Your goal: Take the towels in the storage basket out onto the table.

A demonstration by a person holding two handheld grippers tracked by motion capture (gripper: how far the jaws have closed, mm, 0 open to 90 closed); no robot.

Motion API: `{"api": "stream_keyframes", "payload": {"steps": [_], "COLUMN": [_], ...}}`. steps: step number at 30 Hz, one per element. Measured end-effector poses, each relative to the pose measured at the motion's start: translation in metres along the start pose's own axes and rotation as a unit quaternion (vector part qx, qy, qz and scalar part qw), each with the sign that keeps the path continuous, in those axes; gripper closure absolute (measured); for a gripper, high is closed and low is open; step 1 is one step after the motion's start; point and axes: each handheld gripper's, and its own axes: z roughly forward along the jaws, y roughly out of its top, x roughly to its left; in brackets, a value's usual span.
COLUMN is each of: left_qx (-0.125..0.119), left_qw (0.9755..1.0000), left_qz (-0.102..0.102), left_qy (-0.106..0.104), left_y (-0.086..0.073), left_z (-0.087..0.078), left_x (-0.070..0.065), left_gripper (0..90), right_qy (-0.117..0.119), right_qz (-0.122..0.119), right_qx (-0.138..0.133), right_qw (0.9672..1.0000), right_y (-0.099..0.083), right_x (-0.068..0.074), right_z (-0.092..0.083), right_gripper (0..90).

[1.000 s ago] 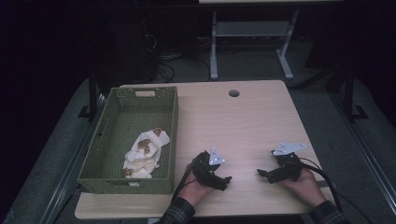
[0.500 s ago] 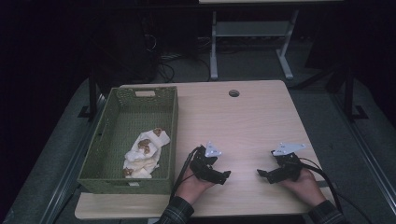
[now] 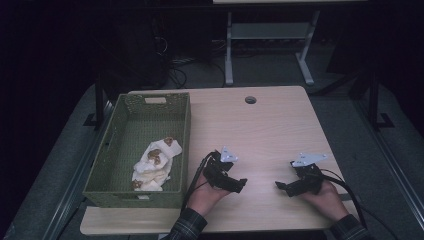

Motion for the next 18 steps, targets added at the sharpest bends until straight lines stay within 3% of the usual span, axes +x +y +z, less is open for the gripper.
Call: {"api": "stream_keyframes", "payload": {"steps": [7, 18], "left_qx": [-0.001, -0.006], "left_qw": [1.0000, 0.9997], "left_qz": [0.001, 0.010], "left_qy": [-0.002, -0.023], "left_y": [0.007, 0.022], "left_z": [-0.006, -0.021], "left_x": [0.002, 0.006], "left_gripper": [13.0, 13.8], "right_qy": [0.000, 0.000], "right_qz": [0.000, 0.000], "right_qx": [0.000, 0.000], "right_qw": [1.0000, 1.0000], "right_y": [0.000, 0.000], "right_x": [0.000, 0.000], "right_z": [0.000, 0.000], "right_gripper": [1.4, 1.4]}}
